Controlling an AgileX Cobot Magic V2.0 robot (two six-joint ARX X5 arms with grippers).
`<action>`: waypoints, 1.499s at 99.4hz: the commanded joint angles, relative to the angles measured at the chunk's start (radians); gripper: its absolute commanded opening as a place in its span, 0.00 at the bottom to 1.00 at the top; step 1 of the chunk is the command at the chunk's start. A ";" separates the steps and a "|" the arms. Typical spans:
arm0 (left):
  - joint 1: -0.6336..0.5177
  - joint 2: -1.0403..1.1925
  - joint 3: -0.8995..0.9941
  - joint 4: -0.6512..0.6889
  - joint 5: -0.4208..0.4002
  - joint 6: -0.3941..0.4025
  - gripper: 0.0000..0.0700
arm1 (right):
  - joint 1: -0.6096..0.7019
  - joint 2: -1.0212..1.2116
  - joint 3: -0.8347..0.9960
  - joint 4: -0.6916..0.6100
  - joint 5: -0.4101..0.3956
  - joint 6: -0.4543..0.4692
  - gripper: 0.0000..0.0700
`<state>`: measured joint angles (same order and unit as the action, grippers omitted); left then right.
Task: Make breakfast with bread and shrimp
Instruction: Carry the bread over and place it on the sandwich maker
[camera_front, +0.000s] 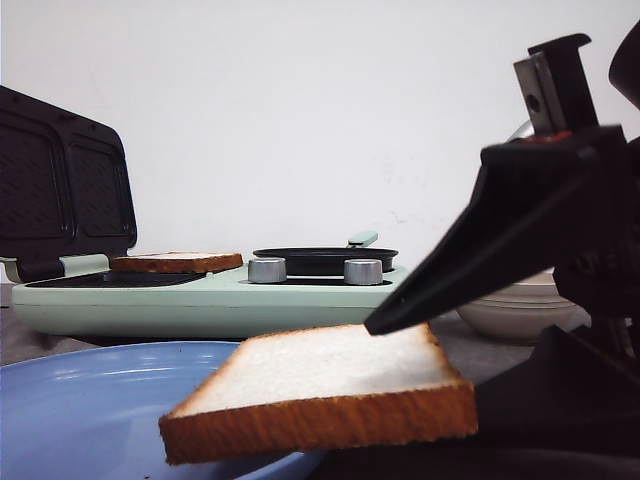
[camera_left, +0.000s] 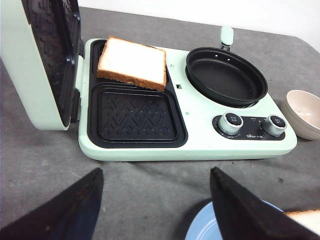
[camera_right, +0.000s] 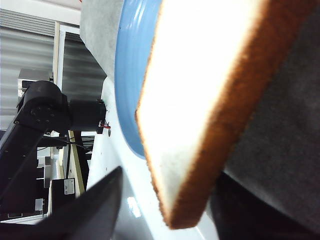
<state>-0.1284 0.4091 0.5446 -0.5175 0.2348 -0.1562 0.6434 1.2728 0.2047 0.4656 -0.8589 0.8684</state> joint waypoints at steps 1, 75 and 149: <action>-0.001 0.001 0.004 0.008 -0.001 0.008 0.50 | 0.010 0.014 -0.001 0.010 0.003 0.004 0.30; -0.001 0.001 0.004 0.008 -0.002 0.008 0.50 | 0.009 0.014 0.048 0.228 0.024 0.168 0.00; -0.001 0.001 0.004 0.015 -0.002 0.005 0.50 | 0.009 0.253 0.871 -0.378 0.072 -0.141 0.00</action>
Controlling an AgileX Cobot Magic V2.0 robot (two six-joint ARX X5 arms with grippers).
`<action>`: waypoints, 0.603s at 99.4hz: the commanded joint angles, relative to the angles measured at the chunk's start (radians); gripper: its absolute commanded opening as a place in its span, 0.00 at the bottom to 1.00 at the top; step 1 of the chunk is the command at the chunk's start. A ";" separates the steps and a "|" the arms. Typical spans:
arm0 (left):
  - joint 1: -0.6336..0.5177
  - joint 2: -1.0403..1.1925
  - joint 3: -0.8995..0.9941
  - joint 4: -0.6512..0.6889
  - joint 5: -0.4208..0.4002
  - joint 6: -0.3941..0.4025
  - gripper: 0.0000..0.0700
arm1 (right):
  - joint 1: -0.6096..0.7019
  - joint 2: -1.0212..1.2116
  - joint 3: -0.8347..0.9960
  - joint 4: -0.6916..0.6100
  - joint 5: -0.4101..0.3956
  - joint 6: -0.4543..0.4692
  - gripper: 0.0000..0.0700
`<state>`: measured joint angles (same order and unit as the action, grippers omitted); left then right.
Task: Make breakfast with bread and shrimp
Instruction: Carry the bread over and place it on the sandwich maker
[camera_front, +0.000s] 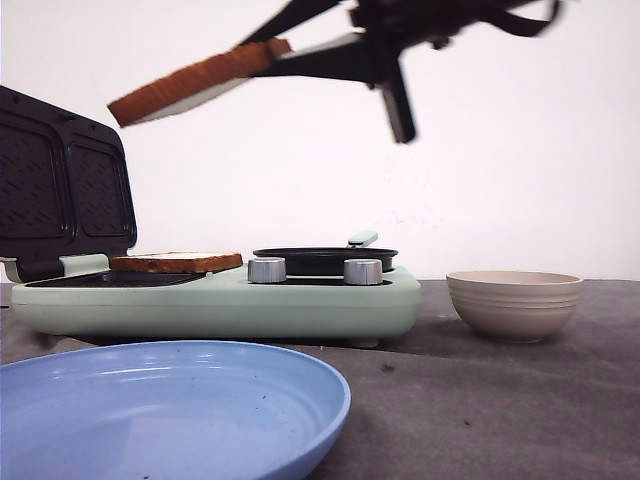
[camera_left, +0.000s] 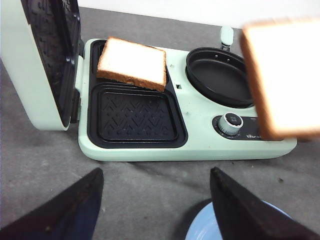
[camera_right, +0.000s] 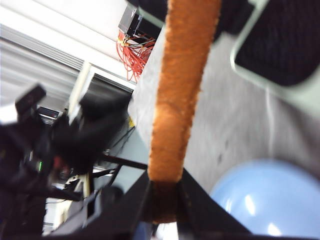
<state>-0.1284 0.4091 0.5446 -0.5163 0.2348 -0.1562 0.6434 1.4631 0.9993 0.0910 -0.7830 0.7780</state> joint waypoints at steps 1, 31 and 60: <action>-0.001 0.001 0.004 0.014 -0.002 0.005 0.50 | 0.009 0.072 0.087 -0.005 -0.004 -0.051 0.00; -0.001 0.001 0.004 0.014 -0.003 0.013 0.50 | 0.013 0.356 0.376 -0.051 -0.028 -0.053 0.00; -0.001 0.001 0.004 0.023 -0.006 0.009 0.50 | 0.035 0.558 0.501 -0.046 -0.021 -0.051 0.00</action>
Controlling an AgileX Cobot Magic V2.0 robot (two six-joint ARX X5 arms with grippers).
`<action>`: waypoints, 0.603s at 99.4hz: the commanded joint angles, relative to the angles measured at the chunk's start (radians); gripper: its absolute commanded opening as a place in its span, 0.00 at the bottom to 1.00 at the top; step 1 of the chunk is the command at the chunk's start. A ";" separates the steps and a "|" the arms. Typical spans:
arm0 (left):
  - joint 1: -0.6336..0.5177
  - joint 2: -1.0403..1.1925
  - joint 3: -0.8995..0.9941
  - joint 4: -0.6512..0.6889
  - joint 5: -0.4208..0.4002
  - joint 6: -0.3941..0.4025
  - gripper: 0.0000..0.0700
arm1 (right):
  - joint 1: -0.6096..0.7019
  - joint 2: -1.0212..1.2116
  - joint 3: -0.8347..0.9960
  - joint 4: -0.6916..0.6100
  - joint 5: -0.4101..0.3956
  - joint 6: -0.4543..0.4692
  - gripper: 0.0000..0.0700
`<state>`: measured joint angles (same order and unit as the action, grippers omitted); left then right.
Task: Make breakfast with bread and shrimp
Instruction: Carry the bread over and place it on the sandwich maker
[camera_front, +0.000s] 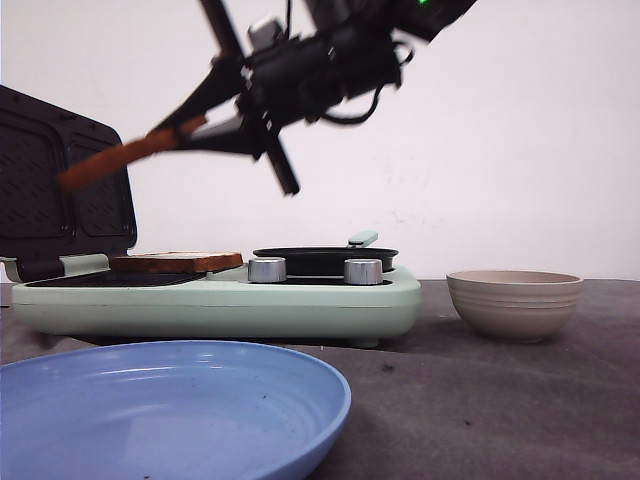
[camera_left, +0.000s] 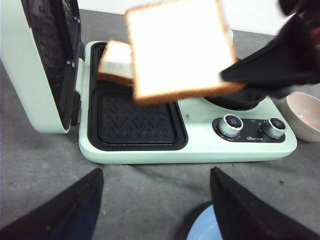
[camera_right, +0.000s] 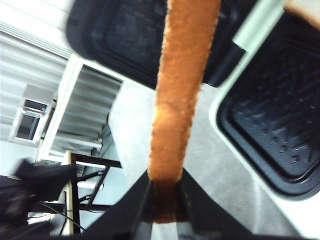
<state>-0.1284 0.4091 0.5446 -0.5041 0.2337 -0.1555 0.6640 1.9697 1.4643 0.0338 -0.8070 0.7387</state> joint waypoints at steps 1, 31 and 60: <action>-0.001 0.001 0.004 0.011 -0.005 0.008 0.50 | 0.016 0.057 0.039 0.011 0.005 -0.011 0.00; -0.001 0.001 0.004 0.011 -0.005 0.012 0.50 | 0.043 0.186 0.100 0.026 0.028 0.010 0.00; -0.001 0.001 0.004 0.011 -0.005 0.016 0.50 | 0.067 0.196 0.100 0.032 0.072 0.010 0.00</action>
<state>-0.1284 0.4091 0.5446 -0.5045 0.2329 -0.1482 0.7116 2.1380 1.5459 0.0692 -0.7387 0.7280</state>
